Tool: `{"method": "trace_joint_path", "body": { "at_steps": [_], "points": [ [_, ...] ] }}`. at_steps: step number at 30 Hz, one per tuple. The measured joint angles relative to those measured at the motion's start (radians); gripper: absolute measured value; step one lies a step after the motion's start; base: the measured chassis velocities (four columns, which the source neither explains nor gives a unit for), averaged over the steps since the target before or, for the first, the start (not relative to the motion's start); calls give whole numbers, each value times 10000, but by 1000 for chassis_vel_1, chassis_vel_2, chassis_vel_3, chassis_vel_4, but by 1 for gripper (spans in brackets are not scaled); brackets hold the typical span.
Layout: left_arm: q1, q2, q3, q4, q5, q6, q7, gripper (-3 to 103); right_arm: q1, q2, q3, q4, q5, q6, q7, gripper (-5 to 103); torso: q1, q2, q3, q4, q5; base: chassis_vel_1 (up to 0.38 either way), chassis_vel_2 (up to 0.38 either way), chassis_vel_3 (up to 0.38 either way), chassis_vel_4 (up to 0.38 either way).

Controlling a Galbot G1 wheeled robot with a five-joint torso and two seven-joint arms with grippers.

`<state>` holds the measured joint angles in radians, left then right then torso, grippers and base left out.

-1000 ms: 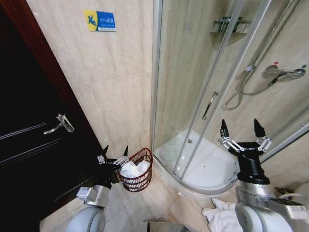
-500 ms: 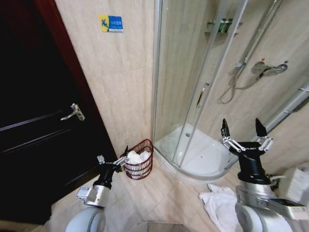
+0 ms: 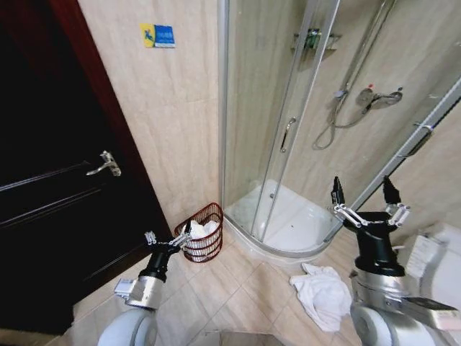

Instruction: Discard the used towel into the hamper.

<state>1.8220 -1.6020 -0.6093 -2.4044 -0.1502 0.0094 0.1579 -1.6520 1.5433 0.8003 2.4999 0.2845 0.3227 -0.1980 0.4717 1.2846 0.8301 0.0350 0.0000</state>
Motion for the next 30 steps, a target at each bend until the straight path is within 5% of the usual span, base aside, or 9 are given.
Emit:
{"method": "trace_joint_path", "body": {
  "at_steps": [30],
  "points": [
    [2,1,1,0,0,0,0,100,-196,119,-35,1,-7,131,30,100,-7,5,-3,0,-1,-56,-64,-63,-57]
  ]
}}
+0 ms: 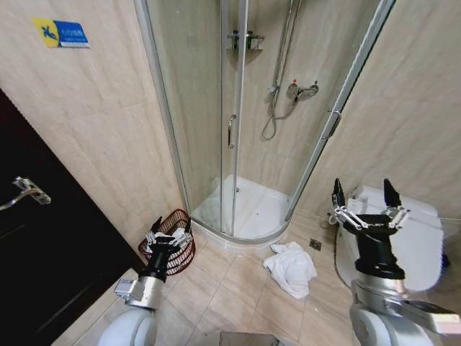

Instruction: Discard the used towel into the hamper.

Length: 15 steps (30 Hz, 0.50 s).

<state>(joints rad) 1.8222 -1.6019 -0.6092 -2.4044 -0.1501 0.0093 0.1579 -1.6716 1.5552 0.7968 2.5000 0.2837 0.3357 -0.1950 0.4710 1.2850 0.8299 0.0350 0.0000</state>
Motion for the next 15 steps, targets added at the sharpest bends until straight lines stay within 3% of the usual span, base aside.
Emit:
{"method": "trace_joint_path", "body": {
  "at_steps": [15],
  "points": [
    [0,-3,0,0,0,0,0,100,37,12,-22,0,-9,6,-26,100,0,1,0,-1,2,-66,-71,70,62]
  ]
}}
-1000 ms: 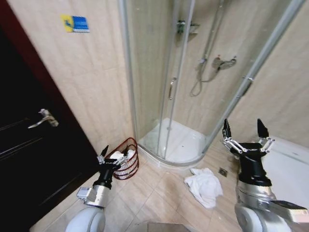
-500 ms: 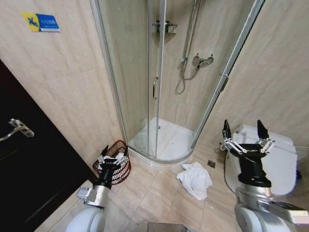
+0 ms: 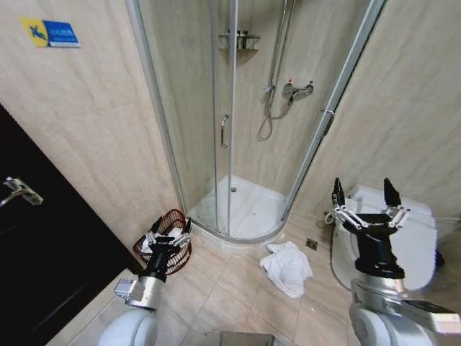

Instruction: Discard the used towel into the hamper.

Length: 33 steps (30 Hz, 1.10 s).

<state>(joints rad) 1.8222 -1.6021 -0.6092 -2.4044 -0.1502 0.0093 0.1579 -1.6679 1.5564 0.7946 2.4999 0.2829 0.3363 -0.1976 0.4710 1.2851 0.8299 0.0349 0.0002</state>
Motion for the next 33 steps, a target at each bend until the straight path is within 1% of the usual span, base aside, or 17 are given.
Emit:
{"method": "trace_joint_path", "body": {
  "at_steps": [13,33],
  "points": [
    [0,2,0,0,0,0,0,100,-52,-20,23,0,0,21,-13,100,0,0,0,1,-2,-66,-58,68,70],
    [0,2,0,0,0,0,0,100,-87,-13,10,0,10,44,-69,100,-2,0,0,1,-2,-112,-111,113,115]
  ]
}}
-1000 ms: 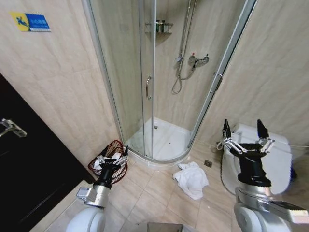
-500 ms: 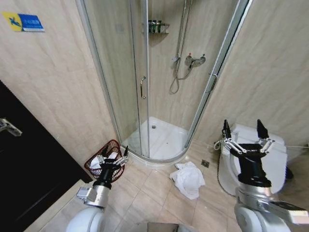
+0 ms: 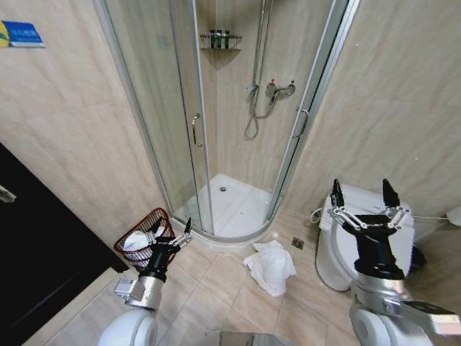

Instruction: Discard the used towel into the hamper.

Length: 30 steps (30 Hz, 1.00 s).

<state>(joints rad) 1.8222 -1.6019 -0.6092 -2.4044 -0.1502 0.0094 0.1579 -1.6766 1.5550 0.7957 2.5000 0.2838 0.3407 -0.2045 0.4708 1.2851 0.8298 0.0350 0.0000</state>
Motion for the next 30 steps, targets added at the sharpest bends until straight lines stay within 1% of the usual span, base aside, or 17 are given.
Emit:
{"method": "trace_joint_path", "body": {
  "at_steps": [6,8,9,15,16,18,23,25,28,30],
  "points": [
    [0,-2,0,0,0,0,1,100,-1,-6,1,0,3,0,-15,100,1,-2,1,-1,2,-128,-121,135,134],
    [-1,3,0,0,0,0,0,100,0,-9,2,0,3,0,-17,100,2,-2,1,-4,-5,-144,-145,125,128],
    [0,0,0,0,0,0,0,100,3,-12,2,-1,4,0,-21,100,1,-2,0,-2,2,-133,-131,119,100],
    [0,0,0,0,0,0,0,100,17,-19,25,0,9,27,-79,100,0,-1,0,0,-1,-125,-124,128,118],
    [0,-1,0,0,0,0,0,100,15,-19,32,0,22,42,-93,100,1,-2,1,0,3,-104,-123,82,119],
    [-1,-2,1,0,0,0,0,100,19,-23,39,-19,48,115,-135,100,3,-2,1,-3,3,-76,-100,78,104],
    [0,-2,1,0,0,0,0,100,81,-43,64,-159,88,321,-303,100,2,-2,1,-1,3,-43,-33,37,44],
    [0,1,0,0,0,0,0,100,135,-61,90,-335,124,489,-434,100,1,-1,0,-1,-4,0,0,0,0],
    [0,1,-1,0,0,0,0,100,179,-73,126,-570,138,633,-503,100,-2,-8,-2,0,-1,0,0,0,0],
    [0,3,-2,0,0,0,0,100,210,-48,156,-823,161,747,-533,100,-40,-87,-46,0,-2,0,0,0,0]
  ]
}}
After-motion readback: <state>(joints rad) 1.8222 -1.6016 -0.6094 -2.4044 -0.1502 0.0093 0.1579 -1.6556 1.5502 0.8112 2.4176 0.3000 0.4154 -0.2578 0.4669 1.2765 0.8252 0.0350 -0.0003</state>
